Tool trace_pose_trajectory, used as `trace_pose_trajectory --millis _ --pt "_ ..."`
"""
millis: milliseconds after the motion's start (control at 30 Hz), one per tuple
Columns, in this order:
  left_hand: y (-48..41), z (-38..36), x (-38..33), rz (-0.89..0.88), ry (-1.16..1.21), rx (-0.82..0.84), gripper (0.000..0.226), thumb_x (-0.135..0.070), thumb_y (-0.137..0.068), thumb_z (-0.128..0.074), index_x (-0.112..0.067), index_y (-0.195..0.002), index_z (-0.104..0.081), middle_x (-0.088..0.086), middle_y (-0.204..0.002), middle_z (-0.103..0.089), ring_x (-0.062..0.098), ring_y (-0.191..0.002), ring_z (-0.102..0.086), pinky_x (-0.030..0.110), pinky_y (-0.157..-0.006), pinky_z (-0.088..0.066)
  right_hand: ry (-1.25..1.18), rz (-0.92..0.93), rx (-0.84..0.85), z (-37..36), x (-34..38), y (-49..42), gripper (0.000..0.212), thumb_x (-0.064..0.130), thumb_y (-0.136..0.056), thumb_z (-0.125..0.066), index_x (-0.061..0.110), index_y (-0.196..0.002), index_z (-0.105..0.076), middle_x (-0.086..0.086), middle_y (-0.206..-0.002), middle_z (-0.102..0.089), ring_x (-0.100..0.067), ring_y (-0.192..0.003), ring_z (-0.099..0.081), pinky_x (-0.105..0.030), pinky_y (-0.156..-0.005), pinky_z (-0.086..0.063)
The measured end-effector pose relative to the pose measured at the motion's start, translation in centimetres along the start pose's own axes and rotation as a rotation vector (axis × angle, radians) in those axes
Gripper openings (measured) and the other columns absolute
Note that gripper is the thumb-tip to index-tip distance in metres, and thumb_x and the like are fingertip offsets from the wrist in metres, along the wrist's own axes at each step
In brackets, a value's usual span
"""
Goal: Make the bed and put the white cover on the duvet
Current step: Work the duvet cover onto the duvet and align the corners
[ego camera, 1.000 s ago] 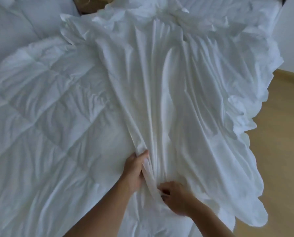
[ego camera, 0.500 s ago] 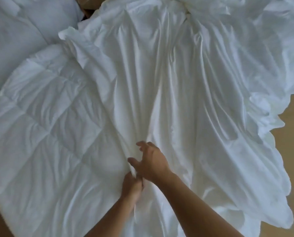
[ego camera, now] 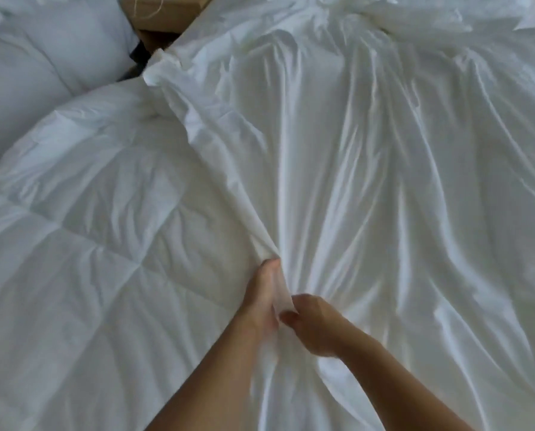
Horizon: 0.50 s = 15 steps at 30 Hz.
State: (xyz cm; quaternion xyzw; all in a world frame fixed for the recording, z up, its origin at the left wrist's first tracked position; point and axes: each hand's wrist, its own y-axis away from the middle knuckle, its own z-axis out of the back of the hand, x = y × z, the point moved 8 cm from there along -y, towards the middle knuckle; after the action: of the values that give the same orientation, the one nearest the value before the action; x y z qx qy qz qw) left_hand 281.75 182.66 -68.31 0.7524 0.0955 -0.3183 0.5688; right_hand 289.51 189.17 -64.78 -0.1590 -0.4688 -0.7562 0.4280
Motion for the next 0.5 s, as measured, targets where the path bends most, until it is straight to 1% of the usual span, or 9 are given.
trace_pose_trajectory --millis 67,100,167,233,300,333,367,433,500 --pt "-2.6 3.4 -4.5 -0.107 0.076 -0.042 0.050 -0.051 -0.084 -0.064 -0.013 -0.115 -0.074 0.011 -0.114 -0.075 0.029 -0.104 -0.071 0.050 -0.099 -0.054 0.132 0.003 0.215 -5.4 2.7 1.0 0.027 0.033 -0.104 -0.049 0.012 -0.111 -0.064 -0.010 -0.113 -0.065 -0.029 -0.107 -0.062 -0.032 -0.086 -0.045" --pt "-3.8 5.5 -6.6 -0.154 0.120 -0.070 0.046 -0.048 -0.088 -0.062 -0.013 -0.115 -0.073 0.012 -0.114 -0.074 0.030 -0.105 -0.070 0.052 -0.101 -0.053 0.201 -0.012 0.316 -8.2 3.0 1.7 0.032 0.035 -0.103 -0.051 0.011 -0.119 -0.063 -0.012 -0.123 -0.063 -0.030 -0.116 -0.059 -0.033 -0.094 -0.044" --pt "-5.6 9.5 -10.1 -0.147 0.176 -0.080 0.036 -0.038 -0.097 -0.055 -0.012 -0.118 -0.070 0.018 -0.116 -0.071 0.034 -0.107 -0.067 0.053 -0.103 -0.050 0.258 -0.120 0.446 -12.7 2.6 2.7 0.039 0.039 -0.097 -0.056 0.017 -0.129 -0.059 -0.010 -0.136 -0.059 -0.029 -0.128 -0.055 -0.036 -0.106 -0.042" --pt "-7.4 12.6 -12.0 -0.069 0.217 -0.043 0.038 -0.036 -0.103 -0.043 -0.011 -0.121 -0.066 0.020 -0.117 -0.068 0.037 -0.108 -0.064 0.053 -0.107 -0.045 0.294 -0.209 0.471 -14.8 2.8 3.0 0.043 0.036 -0.093 -0.058 0.020 -0.133 -0.057 -0.009 -0.141 -0.056 -0.030 -0.133 -0.053 -0.048 -0.110 -0.042" --pt "-8.1 14.9 -12.7 -0.108 0.053 -0.123 0.034 -0.026 -0.105 -0.040 -0.008 -0.120 -0.064 0.019 -0.113 -0.068 0.033 -0.101 -0.064 0.050 -0.103 -0.048 0.370 -0.245 0.470 -15.0 4.2 2.7 0.046 0.032 -0.093 -0.064 0.010 -0.132 -0.058 -0.013 -0.137 -0.057 -0.033 -0.131 -0.054 -0.050 -0.107 -0.046" --pt "-8.2 16.2 -12.7 -0.156 -0.103 -0.212 0.032 -0.021 -0.103 -0.045 -0.004 -0.121 -0.064 0.020 -0.116 -0.068 0.032 -0.101 -0.065 0.048 -0.099 -0.051 0.392 -0.247 0.436 -14.3 5.3 2.2 0.052 0.038 -0.090 -0.070 0.008 -0.131 -0.057 -0.014 -0.133 -0.059 -0.033 -0.128 -0.056 -0.047 -0.104 -0.048" --pt "-7.8 17.3 -12.8 -0.216 -0.256 -0.291 0.030 -0.019 -0.101 -0.051 -0.001 -0.121 -0.066 0.021 -0.116 -0.069 0.033 -0.103 -0.067 0.045 -0.093 -0.054 0.366 -0.256 0.331 -13.1 6.8 1.4 0.063 0.048 -0.084 -0.075 0.011 -0.130 -0.054 -0.012 -0.129 -0.060 -0.033 -0.123 -0.058 -0.044 -0.101 -0.049" --pt "-7.1 19.4 -12.8 -0.271 -0.397 -0.366 0.029 -0.019 -0.098 -0.059 0.001 -0.116 -0.069 0.018 -0.111 -0.071 0.035 -0.102 -0.068 0.040 -0.085 -0.055 0.235 -0.242 0.000 -9.9 10.4 -0.4 0.076 0.062 -0.074 -0.077 0.022 -0.129 -0.044 -0.004 -0.124 -0.060 -0.029 -0.115 -0.060 -0.041 -0.094 -0.051" --pt "-6.7 21.6 -13.1 -0.269 -0.446 -0.396 0.028 -0.023 -0.098 -0.059 0.000 -0.109 -0.070 0.016 -0.105 -0.071 0.035 -0.097 -0.068 0.042 -0.084 -0.056 0.163 -0.158 -0.188 -8.7 14.3 -3.1 0.077 0.058 -0.074 -0.077 0.024 -0.132 -0.038 -0.003 -0.125 -0.058 -0.029 -0.114 -0.060 -0.039 -0.091 -0.050"
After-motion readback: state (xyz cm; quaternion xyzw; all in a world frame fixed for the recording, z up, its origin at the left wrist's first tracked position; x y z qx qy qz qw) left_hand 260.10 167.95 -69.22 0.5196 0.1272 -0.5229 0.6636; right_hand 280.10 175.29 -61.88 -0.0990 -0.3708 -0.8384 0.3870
